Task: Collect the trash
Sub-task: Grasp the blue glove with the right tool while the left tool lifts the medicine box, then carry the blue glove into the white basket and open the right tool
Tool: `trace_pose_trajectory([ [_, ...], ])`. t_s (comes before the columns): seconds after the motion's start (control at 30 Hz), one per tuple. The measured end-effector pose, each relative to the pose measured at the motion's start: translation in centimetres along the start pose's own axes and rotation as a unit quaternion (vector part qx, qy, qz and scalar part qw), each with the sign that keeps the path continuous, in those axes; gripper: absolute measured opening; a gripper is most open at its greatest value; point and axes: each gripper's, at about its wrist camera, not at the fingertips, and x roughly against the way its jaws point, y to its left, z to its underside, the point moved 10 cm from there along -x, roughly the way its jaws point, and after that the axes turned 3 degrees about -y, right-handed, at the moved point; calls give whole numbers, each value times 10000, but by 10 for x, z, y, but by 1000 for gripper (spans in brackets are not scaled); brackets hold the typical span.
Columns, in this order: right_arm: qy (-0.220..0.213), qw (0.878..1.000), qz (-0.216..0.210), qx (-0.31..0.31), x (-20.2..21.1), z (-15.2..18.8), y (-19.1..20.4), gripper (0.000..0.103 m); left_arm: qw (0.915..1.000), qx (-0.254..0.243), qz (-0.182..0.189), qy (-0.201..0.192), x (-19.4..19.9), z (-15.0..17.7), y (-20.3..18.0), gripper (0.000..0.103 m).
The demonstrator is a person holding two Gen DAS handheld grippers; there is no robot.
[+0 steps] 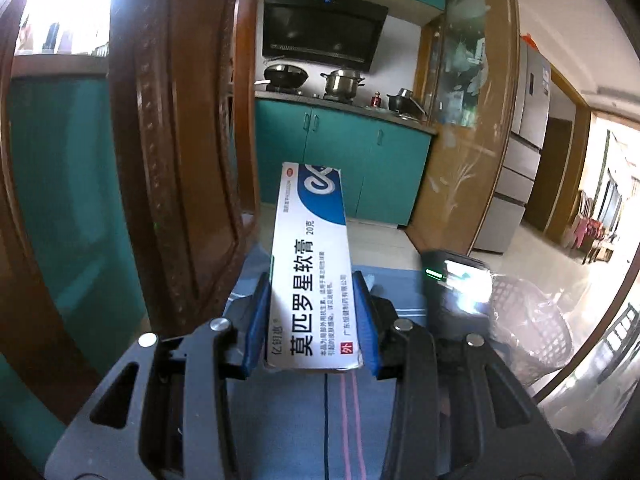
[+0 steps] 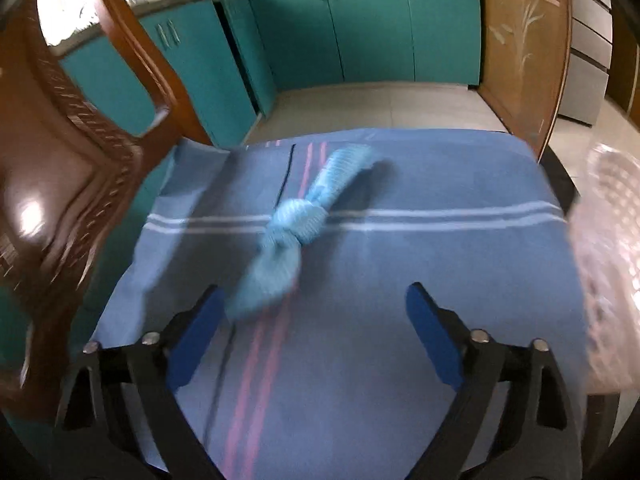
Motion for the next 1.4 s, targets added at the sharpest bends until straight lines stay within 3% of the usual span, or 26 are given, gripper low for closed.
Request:
trace_pose_trajectory([
  [0.1, 233, 9995, 151, 164, -30, -7, 20, 69, 10000, -14, 57, 1, -2, -2, 3, 40],
  [0.17, 509, 9982, 170, 274, -44, -3, 27, 9, 10000, -18, 60, 4, -1, -3, 10, 40],
  [0.3, 360, 9992, -103, 141, -18, 3, 18, 7, 9997, 97, 198, 108, 1, -4, 14, 40],
  [0.47, -520, 9964, -451, 505, 89, 14, -1, 7, 9990, 46, 365, 271, 3, 3, 6, 40],
  [0.6, -994, 9931, -412, 457, 157, 30, -33, 7, 9978, -23, 483, 444, 3, 12, -9, 40],
  [0.77, -1399, 9887, -302, 452, 198, 44, -52, 7, 9967, -202, 564, 542, 6, 23, -35, 40],
  [0.97, -1538, 9863, -376, 470, 210, 41, -52, 7, 9957, -332, 569, 659, 4, 31, -46, 40],
  [1.4, -1423, 9877, -433, 484, 202, 46, -49, 7, 9954, -384, 487, 729, 1, 35, -45, 40],
])
